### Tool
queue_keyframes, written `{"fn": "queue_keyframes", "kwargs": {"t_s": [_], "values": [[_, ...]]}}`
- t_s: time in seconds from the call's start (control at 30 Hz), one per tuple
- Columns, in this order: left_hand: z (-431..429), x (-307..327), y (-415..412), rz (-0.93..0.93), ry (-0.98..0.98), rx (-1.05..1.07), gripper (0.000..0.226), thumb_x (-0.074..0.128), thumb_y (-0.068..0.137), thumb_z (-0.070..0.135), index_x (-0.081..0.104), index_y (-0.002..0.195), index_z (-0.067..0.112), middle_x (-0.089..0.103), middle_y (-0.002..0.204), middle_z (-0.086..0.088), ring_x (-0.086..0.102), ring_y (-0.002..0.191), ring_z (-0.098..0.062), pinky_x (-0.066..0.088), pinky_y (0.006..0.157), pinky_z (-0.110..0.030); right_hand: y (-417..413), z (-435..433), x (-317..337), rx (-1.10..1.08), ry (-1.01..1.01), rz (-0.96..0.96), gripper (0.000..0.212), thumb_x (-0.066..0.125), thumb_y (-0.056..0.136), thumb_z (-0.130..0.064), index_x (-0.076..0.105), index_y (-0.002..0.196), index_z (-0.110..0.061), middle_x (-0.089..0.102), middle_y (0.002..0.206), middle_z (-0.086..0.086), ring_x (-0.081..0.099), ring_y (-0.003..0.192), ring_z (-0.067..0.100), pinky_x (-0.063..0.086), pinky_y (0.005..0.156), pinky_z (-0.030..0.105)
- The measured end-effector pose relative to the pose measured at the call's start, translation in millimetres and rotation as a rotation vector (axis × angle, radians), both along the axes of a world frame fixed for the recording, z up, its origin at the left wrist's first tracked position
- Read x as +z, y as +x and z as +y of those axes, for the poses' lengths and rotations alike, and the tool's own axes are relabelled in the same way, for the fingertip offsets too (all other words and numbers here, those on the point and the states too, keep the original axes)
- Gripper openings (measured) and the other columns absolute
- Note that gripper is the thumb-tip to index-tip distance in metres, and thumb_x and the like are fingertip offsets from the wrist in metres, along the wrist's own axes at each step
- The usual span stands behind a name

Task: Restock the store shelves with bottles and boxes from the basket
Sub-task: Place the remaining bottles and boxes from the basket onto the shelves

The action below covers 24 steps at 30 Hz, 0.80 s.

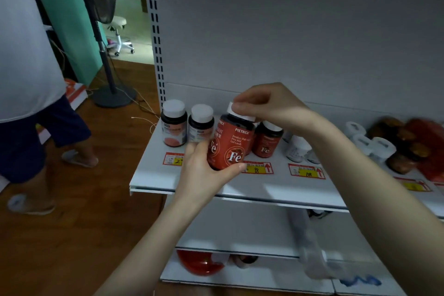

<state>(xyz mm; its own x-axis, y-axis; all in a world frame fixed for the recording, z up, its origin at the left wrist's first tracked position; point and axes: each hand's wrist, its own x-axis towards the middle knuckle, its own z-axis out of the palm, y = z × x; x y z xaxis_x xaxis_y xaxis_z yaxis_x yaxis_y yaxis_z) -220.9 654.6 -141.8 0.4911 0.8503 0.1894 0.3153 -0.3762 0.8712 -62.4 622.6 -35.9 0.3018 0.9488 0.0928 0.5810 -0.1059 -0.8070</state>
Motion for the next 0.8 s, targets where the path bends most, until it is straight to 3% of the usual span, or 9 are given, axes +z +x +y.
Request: {"fn": "queue_keyframes", "kwargs": {"t_s": [0.1, 0.17, 0.23, 0.37, 0.5, 0.63, 0.73, 0.8], "values": [[-5, -12, 9, 0.008, 0.121, -0.075, 0.076, 0.069, 0.067, 0.059, 0.047, 0.127, 0.019, 0.045, 0.114, 0.002, 0.04, 0.101, -0.004, 0.029, 0.083, -0.013, 9, -9, -3, -0.073, 0.041, 0.022, 0.011, 0.072, 0.078, -0.027, 0.07, 0.088, -0.022, 0.069, 0.087, -0.012, 0.063, 0.084, 0.002, 0.052, 0.079, 0.024], [-8, -26, 15, 0.088, 0.224, -0.102, 0.082, 0.055, 0.071, 0.066, 0.042, 0.133, 0.014, 0.047, 0.122, -0.003, 0.042, 0.111, -0.011, 0.033, 0.089, -0.018, 15, -15, -3, -0.129, 0.102, 0.029, 0.013, 0.071, 0.079, -0.024, 0.07, 0.091, -0.02, 0.067, 0.089, -0.013, 0.063, 0.086, 0.0, 0.051, 0.082, 0.021], [-10, -44, 22, 0.203, 0.334, -0.084, 0.076, 0.047, 0.081, 0.058, 0.042, 0.134, 0.003, 0.051, 0.126, -0.014, 0.047, 0.117, -0.027, 0.041, 0.095, -0.034, 21, -20, -1, -0.179, 0.158, -0.01, 0.017, 0.07, 0.08, -0.024, 0.069, 0.097, -0.019, 0.066, 0.091, -0.013, 0.061, 0.087, -0.003, 0.049, 0.082, 0.016], [-17, -77, 36, 0.376, 0.395, -0.122, 0.061, 0.047, 0.083, 0.042, 0.053, 0.118, -0.008, 0.059, 0.114, -0.024, 0.059, 0.104, -0.039, 0.051, 0.085, -0.044, 32, -24, 6, -0.269, 0.331, -0.033, 0.019, 0.066, 0.083, -0.018, 0.067, 0.102, -0.016, 0.063, 0.098, -0.009, 0.059, 0.087, -0.002, 0.045, 0.079, 0.008], [-21, -98, 46, 0.526, 0.442, -0.18, 0.056, 0.049, 0.078, 0.039, 0.06, 0.106, -0.008, 0.063, 0.105, -0.026, 0.063, 0.097, -0.041, 0.053, 0.08, -0.049, 47, -15, 6, -0.294, 0.441, -0.163, 0.024, 0.064, 0.085, -0.016, 0.065, 0.108, -0.011, 0.059, 0.113, -0.003, 0.053, 0.105, 0.008, 0.045, 0.087, 0.018], [-20, -109, 49, 0.584, 0.475, -0.179, 0.056, 0.04, 0.081, 0.041, 0.064, 0.102, -0.005, 0.064, 0.104, -0.023, 0.062, 0.101, -0.038, 0.05, 0.087, -0.049, 65, 3, 3, -0.256, 0.519, -0.347, 0.033, 0.061, 0.083, -0.016, 0.063, 0.111, 0.0, 0.057, 0.118, 0.009, 0.05, 0.118, 0.024, 0.043, 0.096, 0.034], [-18, -115, 48, 0.576, 0.476, -0.172, 0.056, 0.037, 0.086, 0.043, 0.064, 0.103, -0.003, 0.064, 0.106, -0.022, 0.06, 0.103, -0.037, 0.038, 0.096, -0.046, 81, 24, 3, -0.248, 0.472, -0.387, 0.032, 0.062, 0.085, -0.013, 0.062, 0.114, 0.001, 0.055, 0.125, 0.019, 0.048, 0.123, 0.028, 0.039, 0.098, 0.031], [-17, -115, 48, 0.562, 0.463, -0.177, 0.061, 0.026, 0.095, 0.046, 0.062, 0.105, -0.002, 0.064, 0.108, -0.021, 0.055, 0.107, -0.034, 0.031, 0.097, -0.042, 90, 37, 2, -0.249, 0.416, -0.367, 0.031, 0.061, 0.087, -0.012, 0.061, 0.116, -0.002, 0.055, 0.127, 0.016, 0.046, 0.124, 0.025, 0.033, 0.098, 0.02]]}}
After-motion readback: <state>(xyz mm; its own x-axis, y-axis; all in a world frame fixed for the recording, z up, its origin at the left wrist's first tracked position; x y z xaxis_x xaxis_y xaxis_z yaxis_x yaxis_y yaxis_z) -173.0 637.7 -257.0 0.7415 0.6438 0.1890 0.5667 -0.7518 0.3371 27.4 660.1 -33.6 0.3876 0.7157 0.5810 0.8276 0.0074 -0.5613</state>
